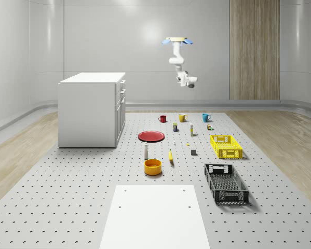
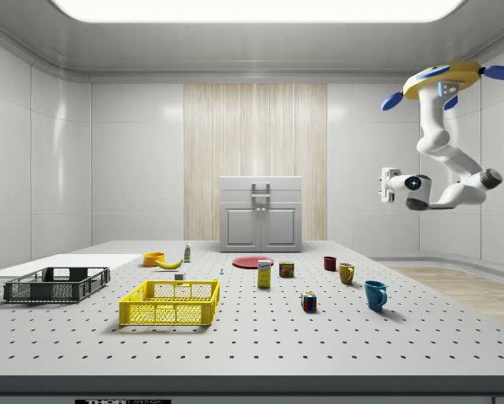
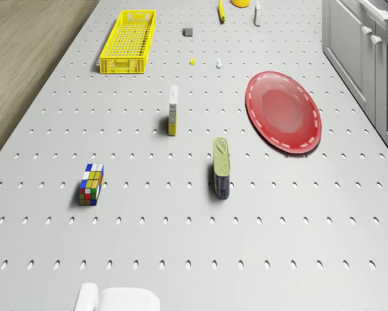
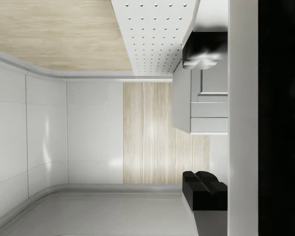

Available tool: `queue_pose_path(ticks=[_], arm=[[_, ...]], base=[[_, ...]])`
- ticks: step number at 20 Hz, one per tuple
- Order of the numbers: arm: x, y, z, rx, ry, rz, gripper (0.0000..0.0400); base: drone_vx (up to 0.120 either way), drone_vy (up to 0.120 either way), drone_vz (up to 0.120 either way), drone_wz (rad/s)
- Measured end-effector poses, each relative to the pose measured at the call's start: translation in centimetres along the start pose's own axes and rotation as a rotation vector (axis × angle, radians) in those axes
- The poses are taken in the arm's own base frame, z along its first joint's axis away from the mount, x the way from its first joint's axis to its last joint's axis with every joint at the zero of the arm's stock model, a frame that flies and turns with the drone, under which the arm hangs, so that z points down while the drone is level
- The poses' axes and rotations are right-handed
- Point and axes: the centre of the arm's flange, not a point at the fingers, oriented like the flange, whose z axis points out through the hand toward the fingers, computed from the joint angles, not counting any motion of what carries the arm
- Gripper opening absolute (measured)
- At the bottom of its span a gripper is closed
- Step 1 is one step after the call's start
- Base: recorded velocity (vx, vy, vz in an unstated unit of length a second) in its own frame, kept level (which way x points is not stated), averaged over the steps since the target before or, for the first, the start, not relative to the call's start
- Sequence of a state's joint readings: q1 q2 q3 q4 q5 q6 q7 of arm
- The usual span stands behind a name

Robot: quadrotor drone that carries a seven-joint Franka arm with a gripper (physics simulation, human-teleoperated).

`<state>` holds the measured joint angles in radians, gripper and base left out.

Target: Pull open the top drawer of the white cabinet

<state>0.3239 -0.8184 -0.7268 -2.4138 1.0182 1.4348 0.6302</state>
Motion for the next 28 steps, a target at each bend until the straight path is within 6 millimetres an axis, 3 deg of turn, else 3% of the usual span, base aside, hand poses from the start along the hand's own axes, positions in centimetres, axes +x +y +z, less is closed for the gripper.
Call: queue_pose_path(ticks=[12,18,28], arm=[[0.12,0.11,0.0,0.011,-0.011,0.0,0.0305],[0.13,0.12,0.0,0.012,-0.012,0.001,0.0305],[0.14,0.13,-0.01,0.013,-0.013,0.001,0.0305]], base=[[0.12,-0.12,0.12,0.0],[0.12,-0.113,0.007,0.0],[0.12,0.0,0.0,0.0]])
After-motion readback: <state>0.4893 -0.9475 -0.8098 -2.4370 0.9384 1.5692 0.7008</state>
